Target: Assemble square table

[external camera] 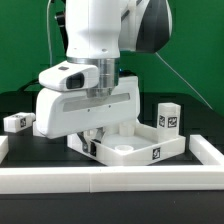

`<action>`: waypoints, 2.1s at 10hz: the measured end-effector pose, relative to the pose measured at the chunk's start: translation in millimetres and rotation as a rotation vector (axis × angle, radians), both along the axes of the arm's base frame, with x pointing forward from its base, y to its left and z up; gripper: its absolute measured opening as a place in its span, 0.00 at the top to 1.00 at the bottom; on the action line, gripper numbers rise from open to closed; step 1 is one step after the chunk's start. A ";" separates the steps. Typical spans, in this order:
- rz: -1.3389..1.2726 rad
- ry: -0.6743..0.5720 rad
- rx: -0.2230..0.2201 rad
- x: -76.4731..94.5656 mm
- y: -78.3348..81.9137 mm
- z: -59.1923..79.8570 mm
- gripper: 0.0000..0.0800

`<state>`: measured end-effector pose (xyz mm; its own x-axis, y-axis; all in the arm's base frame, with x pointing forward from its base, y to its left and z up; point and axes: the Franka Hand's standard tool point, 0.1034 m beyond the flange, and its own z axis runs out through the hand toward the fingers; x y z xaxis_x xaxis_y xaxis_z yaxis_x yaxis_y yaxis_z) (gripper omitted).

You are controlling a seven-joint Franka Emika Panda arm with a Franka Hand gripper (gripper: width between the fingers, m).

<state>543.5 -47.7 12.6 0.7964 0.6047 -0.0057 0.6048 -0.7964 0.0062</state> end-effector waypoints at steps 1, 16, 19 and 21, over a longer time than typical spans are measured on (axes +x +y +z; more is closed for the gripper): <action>0.027 0.000 0.000 -0.1 -0.4 0.0 0.93; 0.710 0.038 -0.043 38.9 28.9 -0.5 0.93; 0.887 0.040 -0.059 46.1 44.8 2.4 0.93; 0.952 0.043 -0.047 69.3 70.4 3.0 0.93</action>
Offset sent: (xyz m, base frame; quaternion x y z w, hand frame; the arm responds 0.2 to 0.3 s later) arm 0.0251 0.0352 0.0048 -0.0140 0.0082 -0.1841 0.9828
